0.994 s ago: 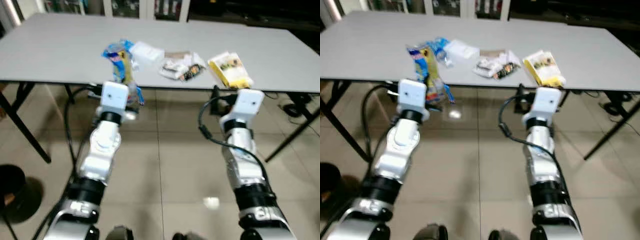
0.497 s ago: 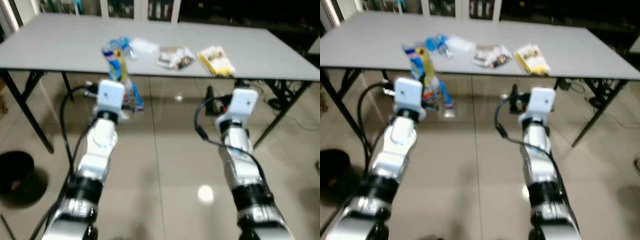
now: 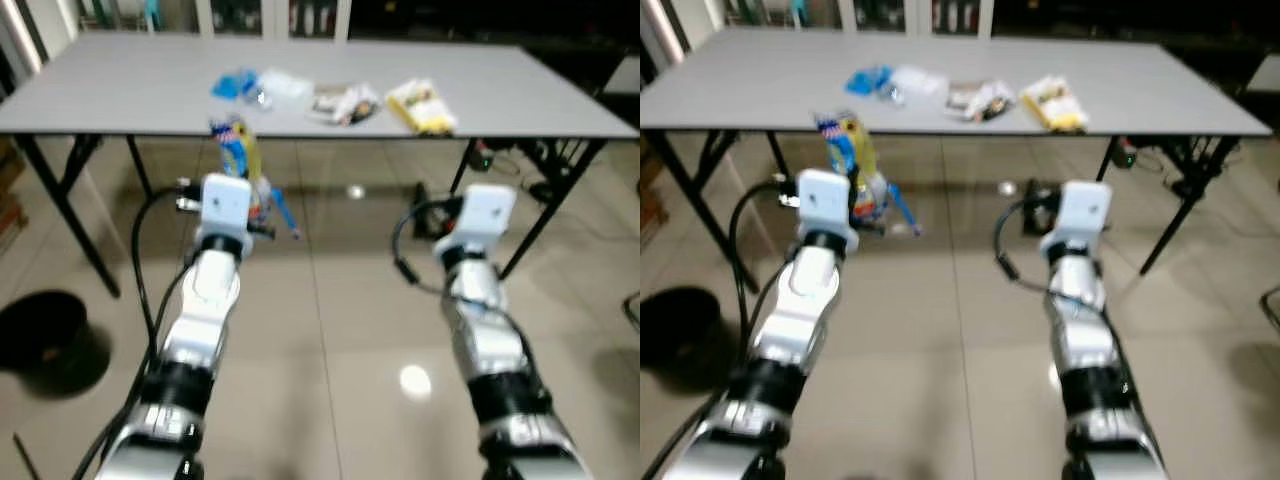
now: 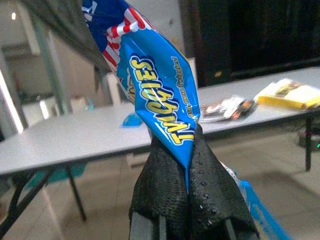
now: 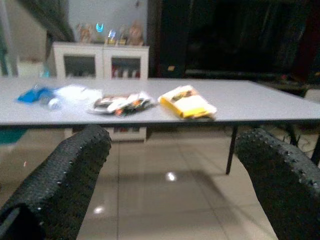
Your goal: Picking trash to rubbish bin
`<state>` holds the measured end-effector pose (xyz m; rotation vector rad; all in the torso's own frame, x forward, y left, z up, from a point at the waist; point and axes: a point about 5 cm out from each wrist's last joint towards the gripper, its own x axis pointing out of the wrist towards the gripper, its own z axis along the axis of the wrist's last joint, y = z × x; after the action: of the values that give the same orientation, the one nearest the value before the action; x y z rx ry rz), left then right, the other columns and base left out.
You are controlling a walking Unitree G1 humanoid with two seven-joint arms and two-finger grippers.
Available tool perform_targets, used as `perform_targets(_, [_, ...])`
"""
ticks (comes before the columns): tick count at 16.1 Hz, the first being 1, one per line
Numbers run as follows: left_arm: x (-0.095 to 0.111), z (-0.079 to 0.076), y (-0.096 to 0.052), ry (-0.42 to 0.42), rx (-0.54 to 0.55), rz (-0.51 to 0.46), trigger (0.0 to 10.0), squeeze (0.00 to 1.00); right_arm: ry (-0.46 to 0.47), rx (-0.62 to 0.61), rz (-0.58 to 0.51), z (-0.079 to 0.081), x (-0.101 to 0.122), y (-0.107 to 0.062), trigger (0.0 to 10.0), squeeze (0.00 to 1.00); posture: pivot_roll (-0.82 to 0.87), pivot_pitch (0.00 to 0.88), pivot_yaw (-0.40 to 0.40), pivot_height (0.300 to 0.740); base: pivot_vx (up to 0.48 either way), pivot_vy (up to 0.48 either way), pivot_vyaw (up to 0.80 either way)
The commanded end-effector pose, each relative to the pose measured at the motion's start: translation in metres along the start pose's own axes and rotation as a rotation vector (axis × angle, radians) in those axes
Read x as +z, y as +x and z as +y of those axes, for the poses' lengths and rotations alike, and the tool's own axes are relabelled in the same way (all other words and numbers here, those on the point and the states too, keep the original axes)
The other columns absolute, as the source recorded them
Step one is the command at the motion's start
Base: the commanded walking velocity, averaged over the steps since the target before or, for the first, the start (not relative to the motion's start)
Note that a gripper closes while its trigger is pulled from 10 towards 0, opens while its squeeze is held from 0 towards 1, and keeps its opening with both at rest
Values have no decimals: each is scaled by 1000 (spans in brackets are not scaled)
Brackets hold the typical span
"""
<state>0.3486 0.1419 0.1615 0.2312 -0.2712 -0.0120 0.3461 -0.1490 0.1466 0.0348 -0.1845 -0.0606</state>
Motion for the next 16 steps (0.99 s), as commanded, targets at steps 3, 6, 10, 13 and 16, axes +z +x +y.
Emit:
perform_targets(3, [0,2,3,-4,-6,18,10000,0,-11,44,17,6,-1,1,10000,0,-1,44,-53,740,480,0,267])
perform_targets(6, [0,1,2,-6,-9,19,10000,0,-2,59,25,9,-2,0,10000,0,-1,43,-54,740,480,0,633])
perform_targets(10, [-3,0,0,0,-16,26,10000,0,-14,82,65,10,-10,-2,10000,0,-2,44,-54,740,403,0,0])
perform_targets(13, [-10,-5,-6,-10,-41,42,10000,0,-24,80,106,8,-20,-6,10000,0,-2,45,-53,740,0,0,0])
perform_targets(16, [-12,-6,-7,-15,-50,50,10000,0,-19,82,116,7,-22,-7,10000,0,-1,46,-55,740,0,0,0])
